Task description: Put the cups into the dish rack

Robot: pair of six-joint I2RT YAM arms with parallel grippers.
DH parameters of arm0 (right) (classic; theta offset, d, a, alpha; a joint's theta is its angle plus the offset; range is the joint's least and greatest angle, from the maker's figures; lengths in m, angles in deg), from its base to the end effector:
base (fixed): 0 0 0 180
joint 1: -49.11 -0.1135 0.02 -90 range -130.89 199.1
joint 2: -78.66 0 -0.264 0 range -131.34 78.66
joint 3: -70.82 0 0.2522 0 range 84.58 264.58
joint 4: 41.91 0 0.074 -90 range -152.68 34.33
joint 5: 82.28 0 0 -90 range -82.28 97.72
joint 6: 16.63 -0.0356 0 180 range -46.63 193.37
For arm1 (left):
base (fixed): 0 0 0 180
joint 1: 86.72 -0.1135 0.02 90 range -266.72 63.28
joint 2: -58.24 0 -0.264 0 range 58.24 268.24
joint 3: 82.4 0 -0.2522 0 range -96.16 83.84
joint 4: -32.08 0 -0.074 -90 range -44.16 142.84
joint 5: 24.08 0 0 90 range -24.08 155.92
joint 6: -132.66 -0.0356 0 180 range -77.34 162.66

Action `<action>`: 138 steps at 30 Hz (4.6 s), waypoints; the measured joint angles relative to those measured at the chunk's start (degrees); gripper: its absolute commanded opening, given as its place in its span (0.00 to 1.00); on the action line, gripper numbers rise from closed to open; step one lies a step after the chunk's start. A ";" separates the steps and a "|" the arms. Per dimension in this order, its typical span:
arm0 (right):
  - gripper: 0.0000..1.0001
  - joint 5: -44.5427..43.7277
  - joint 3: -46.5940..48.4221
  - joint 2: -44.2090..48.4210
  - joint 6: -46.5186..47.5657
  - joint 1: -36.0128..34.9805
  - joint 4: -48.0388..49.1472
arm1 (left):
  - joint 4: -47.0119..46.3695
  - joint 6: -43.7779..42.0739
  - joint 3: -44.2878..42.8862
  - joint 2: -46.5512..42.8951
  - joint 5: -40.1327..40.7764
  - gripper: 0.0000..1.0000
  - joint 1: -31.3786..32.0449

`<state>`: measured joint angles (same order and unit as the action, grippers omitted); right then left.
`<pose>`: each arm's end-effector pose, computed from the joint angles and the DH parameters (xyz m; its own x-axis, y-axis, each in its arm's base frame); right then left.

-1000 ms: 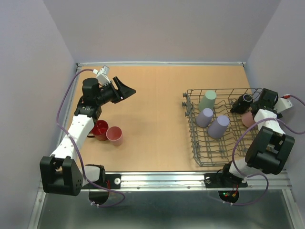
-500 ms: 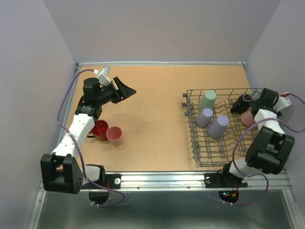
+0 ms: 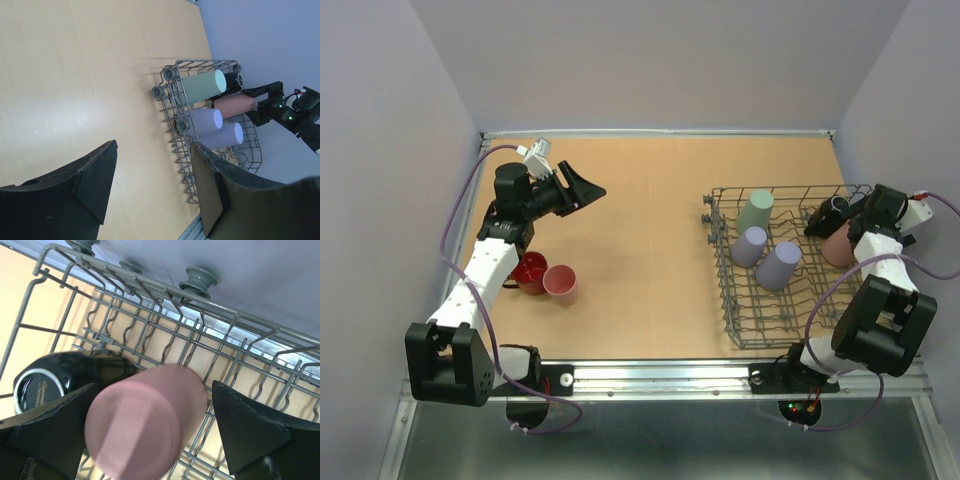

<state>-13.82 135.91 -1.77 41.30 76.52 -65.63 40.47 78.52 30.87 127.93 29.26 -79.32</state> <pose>0.2625 -0.1509 0.2396 -0.1123 0.6146 -0.7808 0.8743 0.4345 0.2162 0.2757 -0.0572 0.3279 -0.5588 -0.4013 -0.7258 0.4399 0.5985 -0.6696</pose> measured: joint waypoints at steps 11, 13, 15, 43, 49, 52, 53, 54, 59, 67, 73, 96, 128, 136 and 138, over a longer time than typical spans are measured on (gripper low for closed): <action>1.00 1.66 -0.68 7.52 0.35 0.00 -0.98 | 0.00 0.11 0.00 -0.20 -0.22 0.70 0.00; 1.00 2.10 -0.61 8.83 0.35 0.00 -1.77 | 0.02 0.17 0.00 -0.28 -0.22 0.70 0.00; 1.00 2.56 -0.61 9.94 0.33 0.00 -2.58 | 0.07 0.20 0.00 -0.48 -0.20 0.70 0.00; 1.00 2.84 30.67 3.32 -0.98 -58.34 -22.23 | 27.39 -5.44 3.85 -15.23 21.70 0.63 1.20; 1.00 2.25 28.26 4.13 -4.26 -71.06 -24.28 | 31.04 -3.85 5.20 -16.61 26.01 0.63 5.07; 1.00 2.43 24.55 6.38 -5.27 -71.56 -24.85 | 33.59 -1.92 7.21 -18.10 28.11 0.63 7.13; 1.00 2.43 23.61 7.15 -5.29 -71.32 -25.33 | 34.40 -1.16 7.72 -18.45 28.74 0.62 7.98; 1.00 2.25 23.08 7.72 -5.20 -71.21 -25.64 | 35.08 -0.46 8.13 -18.58 29.68 0.62 9.09; 1.00 1.77 22.43 10.19 -3.39 -70.99 -25.77 | 37.81 3.69 8.52 -17.68 33.62 0.61 15.54; 1.00 1.38 22.43 12.48 -1.90 -70.99 -25.75 | 39.63 9.57 8.52 -13.97 38.27 0.60 19.54; 1.00 1.38 20.98 14.49 -0.96 -70.99 -25.77 | 41.70 10.69 6.32 -15.61 40.50 0.60 19.54; 1.00 1.60 17.29 16.74 -1.92 -70.99 -26.58 | 46.51 11.82 7.72 -15.72 44.15 0.60 19.61; 1.00 4.76 17.29 27.06 -8.79 -70.99 -24.41 | 17.55 8.22 -11.63 -1.20 20.04 0.00 19.61; 1.00 8.11 17.62 21.24 -10.82 -70.99 -18.75 | -4.50 18.86 -12.17 -0.72 7.48 0.00 19.96; 1.00 8.24 18.53 20.20 -10.82 -70.99 -18.53 | -9.18 21.62 -11.74 -0.57 5.92 0.00 20.17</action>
<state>-5.58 154.44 18.43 30.48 5.53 -84.17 31.29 100.14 19.13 127.36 35.18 -59.14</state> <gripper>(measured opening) 0.998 0.045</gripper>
